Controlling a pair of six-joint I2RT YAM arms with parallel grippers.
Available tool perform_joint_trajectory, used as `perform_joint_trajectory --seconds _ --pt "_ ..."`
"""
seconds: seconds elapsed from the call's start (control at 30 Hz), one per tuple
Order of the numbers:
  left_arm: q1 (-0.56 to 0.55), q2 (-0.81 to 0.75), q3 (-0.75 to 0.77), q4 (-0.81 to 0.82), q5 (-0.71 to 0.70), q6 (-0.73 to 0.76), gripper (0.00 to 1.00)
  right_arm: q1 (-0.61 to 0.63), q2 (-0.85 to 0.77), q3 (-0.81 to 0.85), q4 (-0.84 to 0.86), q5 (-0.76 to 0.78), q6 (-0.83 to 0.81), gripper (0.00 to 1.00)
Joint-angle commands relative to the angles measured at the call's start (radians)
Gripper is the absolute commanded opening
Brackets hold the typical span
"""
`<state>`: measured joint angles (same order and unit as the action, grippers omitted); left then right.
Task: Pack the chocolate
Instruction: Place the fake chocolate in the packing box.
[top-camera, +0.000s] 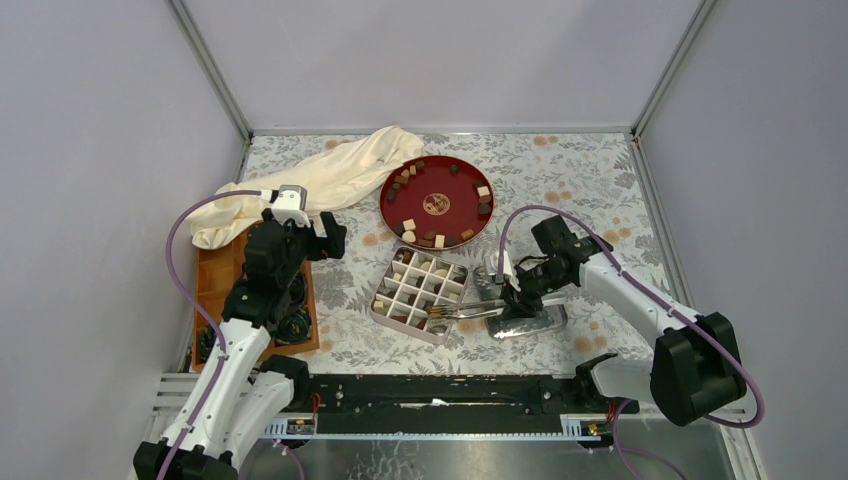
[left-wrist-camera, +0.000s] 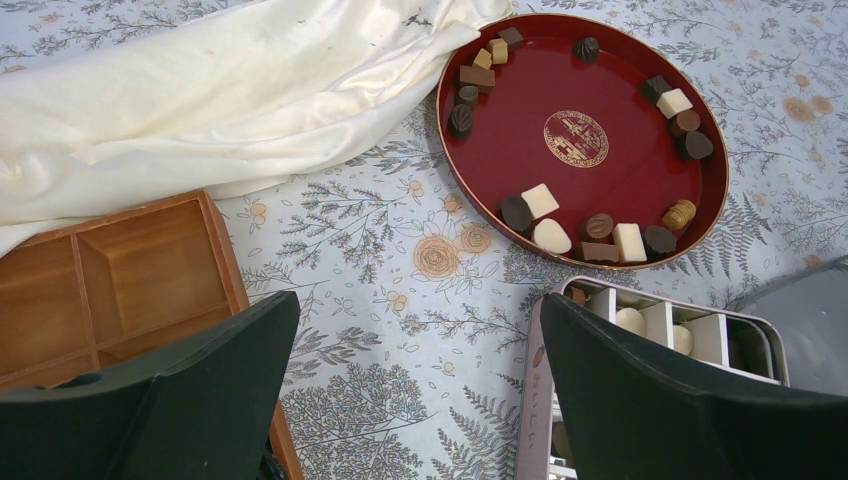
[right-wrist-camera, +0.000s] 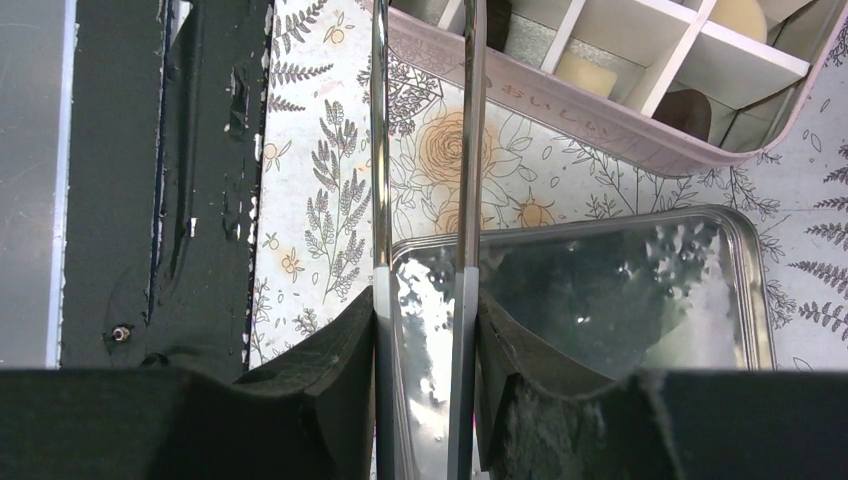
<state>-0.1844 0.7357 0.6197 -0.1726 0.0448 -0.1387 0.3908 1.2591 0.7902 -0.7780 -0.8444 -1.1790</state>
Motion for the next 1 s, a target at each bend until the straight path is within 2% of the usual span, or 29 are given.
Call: perform_joint_trajectory --seconds 0.0,0.53,0.97 --pt "-0.006 -0.002 -0.011 0.053 0.009 0.019 0.99 0.011 -0.036 -0.004 0.015 -0.009 -0.027 0.31" --pt "-0.006 -0.001 -0.010 0.052 0.011 0.019 0.99 0.012 -0.043 -0.012 0.017 -0.015 -0.034 0.46" --pt "-0.006 -0.001 -0.011 0.053 0.008 0.021 0.99 0.010 -0.044 0.016 0.001 -0.062 -0.011 0.47"
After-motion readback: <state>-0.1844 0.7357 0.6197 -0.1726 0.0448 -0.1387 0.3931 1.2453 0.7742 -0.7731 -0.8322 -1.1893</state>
